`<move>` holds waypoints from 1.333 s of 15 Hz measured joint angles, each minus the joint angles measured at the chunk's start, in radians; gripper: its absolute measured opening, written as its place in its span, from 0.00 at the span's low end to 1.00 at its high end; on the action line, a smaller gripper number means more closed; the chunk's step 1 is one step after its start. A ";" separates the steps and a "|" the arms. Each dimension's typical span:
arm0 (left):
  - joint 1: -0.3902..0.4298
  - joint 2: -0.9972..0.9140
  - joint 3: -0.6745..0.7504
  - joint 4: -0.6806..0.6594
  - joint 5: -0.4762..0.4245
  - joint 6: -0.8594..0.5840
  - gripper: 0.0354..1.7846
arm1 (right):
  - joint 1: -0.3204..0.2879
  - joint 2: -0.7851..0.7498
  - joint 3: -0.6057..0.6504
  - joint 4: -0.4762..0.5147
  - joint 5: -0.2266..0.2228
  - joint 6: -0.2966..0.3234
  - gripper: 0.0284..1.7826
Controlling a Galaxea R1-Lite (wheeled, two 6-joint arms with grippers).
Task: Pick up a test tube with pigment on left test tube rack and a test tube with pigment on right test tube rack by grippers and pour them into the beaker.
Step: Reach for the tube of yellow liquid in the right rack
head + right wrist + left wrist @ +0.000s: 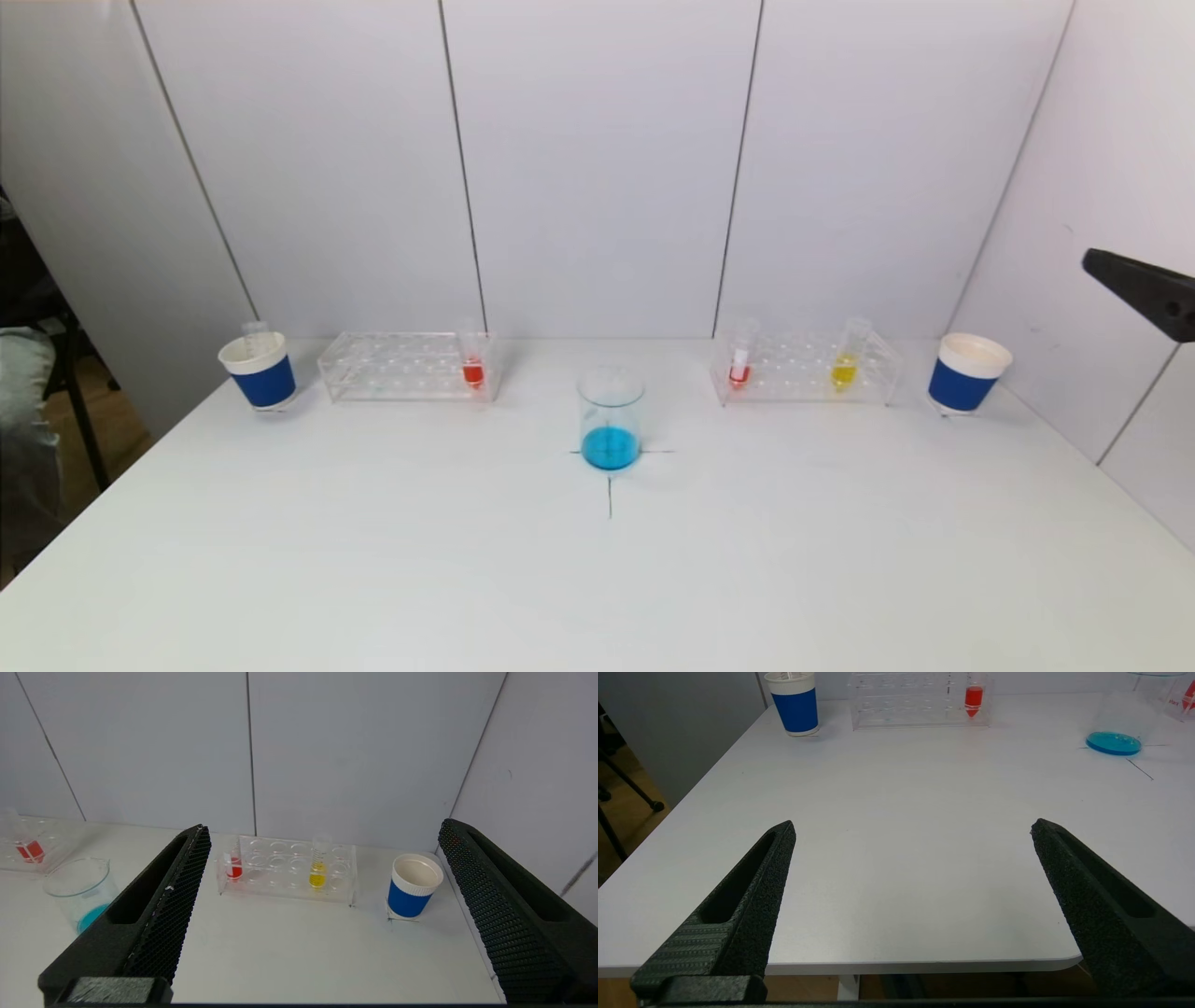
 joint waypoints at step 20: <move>0.000 0.000 0.000 -0.001 0.000 0.000 0.99 | 0.011 0.894 0.120 -1.028 -0.077 0.017 0.99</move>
